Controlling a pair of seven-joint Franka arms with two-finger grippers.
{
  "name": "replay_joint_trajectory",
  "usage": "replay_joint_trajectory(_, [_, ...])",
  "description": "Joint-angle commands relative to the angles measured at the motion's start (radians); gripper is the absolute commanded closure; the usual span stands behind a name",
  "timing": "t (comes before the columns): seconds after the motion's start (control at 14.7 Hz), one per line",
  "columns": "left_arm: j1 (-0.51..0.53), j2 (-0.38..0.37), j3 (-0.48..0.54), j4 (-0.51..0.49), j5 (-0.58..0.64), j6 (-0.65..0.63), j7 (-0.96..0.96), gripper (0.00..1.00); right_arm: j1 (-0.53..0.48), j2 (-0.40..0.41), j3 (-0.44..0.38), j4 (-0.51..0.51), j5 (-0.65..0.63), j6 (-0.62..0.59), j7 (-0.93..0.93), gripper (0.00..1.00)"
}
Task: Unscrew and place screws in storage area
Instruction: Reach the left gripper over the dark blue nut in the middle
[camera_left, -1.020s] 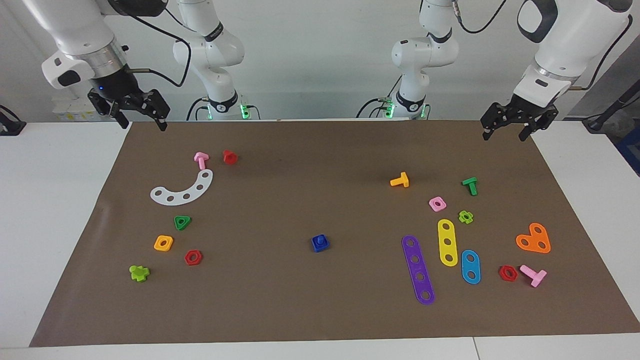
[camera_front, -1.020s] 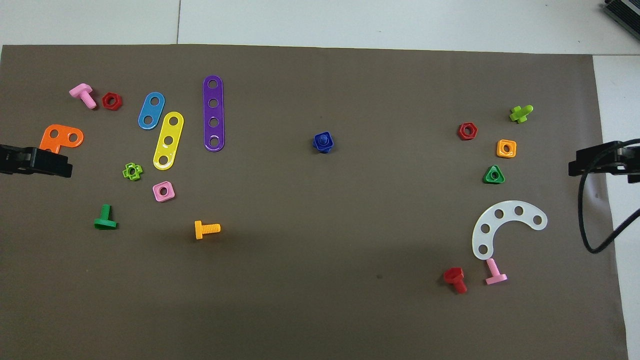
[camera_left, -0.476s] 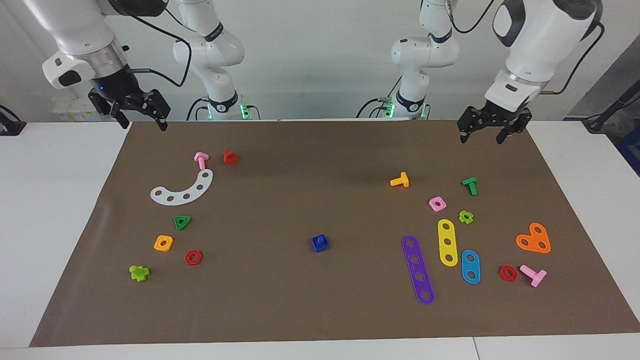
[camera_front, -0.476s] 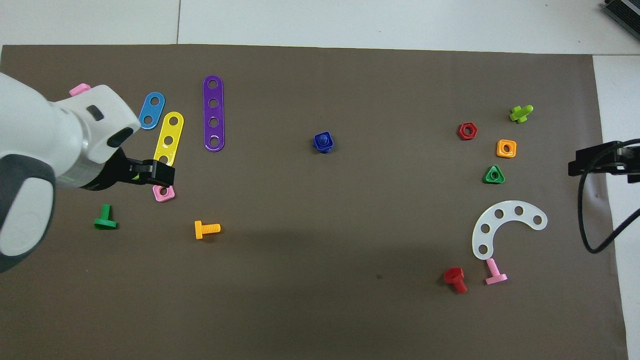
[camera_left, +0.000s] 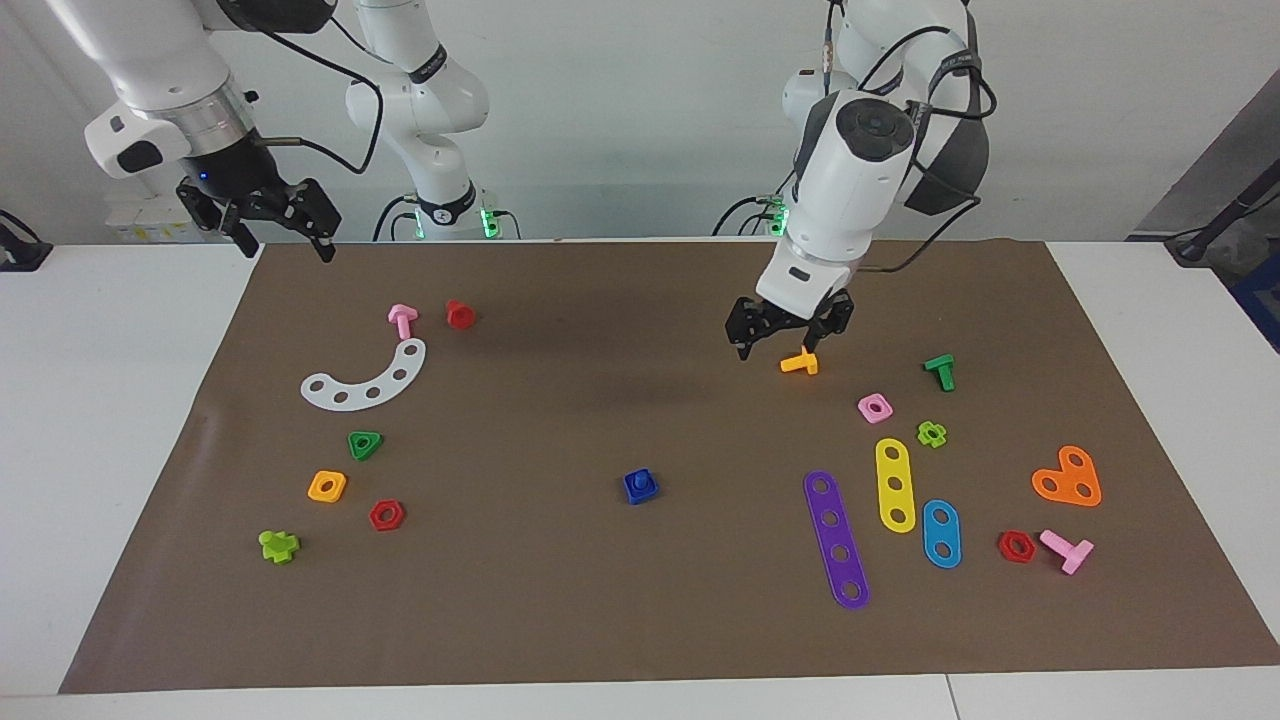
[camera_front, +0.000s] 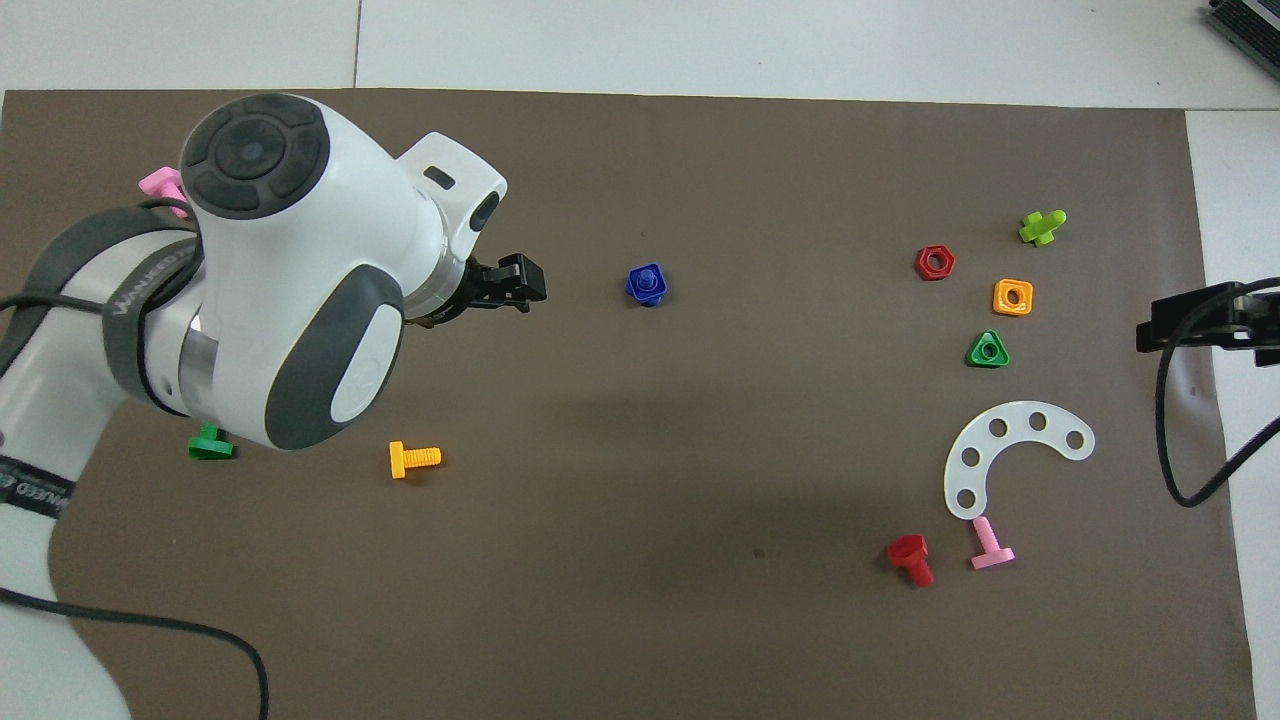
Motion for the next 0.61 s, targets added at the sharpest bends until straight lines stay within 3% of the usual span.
replay_joint_trajectory(0.0, [-0.062,0.205,0.028,0.237,-0.018,-0.006,-0.094,0.0,-0.003,-0.023,-0.001,-0.025,0.02,0.003,-0.028,0.0])
replay_joint_trajectory(0.14, [-0.085,0.345,0.032,0.394,-0.017,0.01,-0.187,0.01,-0.003,-0.023,-0.001,-0.025,0.02,0.003,-0.028,0.0])
replay_joint_trajectory(0.2, [-0.092,0.38,0.034,0.431,-0.017,0.03,-0.207,0.02,-0.003,-0.023,-0.001,-0.025,0.02,0.003,-0.028,0.0])
replay_joint_trajectory(0.54, [-0.148,0.436,0.043,0.434,0.018,0.099,-0.212,0.03,-0.003,-0.023,-0.001,-0.025,0.02,0.003,-0.028,0.0])
